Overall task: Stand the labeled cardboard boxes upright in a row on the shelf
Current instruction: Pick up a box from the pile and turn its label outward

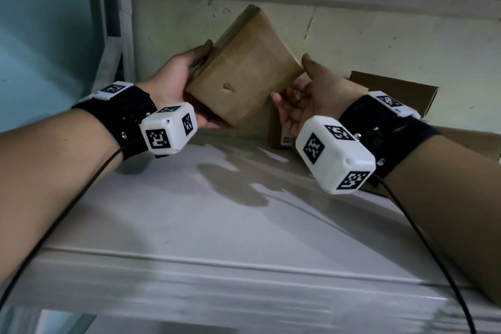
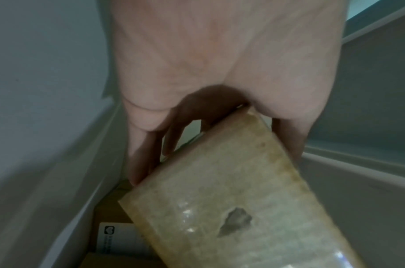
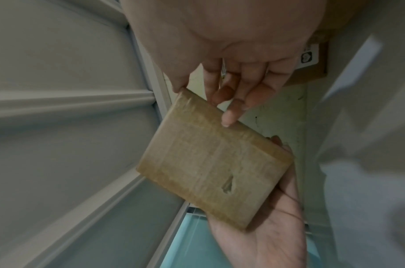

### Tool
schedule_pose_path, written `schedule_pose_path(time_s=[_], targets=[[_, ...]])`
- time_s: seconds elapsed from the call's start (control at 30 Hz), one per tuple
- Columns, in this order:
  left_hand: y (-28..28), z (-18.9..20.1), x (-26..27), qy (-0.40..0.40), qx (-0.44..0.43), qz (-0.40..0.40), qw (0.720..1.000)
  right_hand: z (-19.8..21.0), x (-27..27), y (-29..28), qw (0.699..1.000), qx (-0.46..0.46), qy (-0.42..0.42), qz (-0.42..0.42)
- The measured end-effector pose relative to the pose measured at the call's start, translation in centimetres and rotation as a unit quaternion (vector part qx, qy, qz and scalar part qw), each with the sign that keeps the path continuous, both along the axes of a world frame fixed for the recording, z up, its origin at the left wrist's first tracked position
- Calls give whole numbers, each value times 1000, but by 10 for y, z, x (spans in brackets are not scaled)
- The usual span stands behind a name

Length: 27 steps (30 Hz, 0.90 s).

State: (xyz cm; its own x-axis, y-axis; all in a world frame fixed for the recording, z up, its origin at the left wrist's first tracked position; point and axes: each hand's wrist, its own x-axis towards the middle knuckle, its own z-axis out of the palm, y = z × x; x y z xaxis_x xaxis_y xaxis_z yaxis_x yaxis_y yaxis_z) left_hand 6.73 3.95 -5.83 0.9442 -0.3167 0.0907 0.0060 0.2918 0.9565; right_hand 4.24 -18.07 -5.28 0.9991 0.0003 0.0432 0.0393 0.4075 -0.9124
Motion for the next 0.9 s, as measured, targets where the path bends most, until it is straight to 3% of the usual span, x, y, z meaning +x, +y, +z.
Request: schedule_pose_path(time_s=[0.23, 0.43, 0.57, 0.7, 0.9], targets=[[-3, -2, 0, -54, 13, -47, 997, -2, -6, 3, 994, 62, -81, -36], [-5, -3, 7, -80, -32, -10, 996, -4, -4, 6, 994, 72, -67, -43], [-1, 0, 14, -56, -77, 50, 994, -6, -7, 10, 998, 19, -52, 3], [2, -1, 18, -54, -36, 102, 993, -8, -3, 7, 997, 18, -55, 46], [-2, -6, 8, -99, -63, 105, 988, 0, -19, 0, 995, -4, 1, 99]])
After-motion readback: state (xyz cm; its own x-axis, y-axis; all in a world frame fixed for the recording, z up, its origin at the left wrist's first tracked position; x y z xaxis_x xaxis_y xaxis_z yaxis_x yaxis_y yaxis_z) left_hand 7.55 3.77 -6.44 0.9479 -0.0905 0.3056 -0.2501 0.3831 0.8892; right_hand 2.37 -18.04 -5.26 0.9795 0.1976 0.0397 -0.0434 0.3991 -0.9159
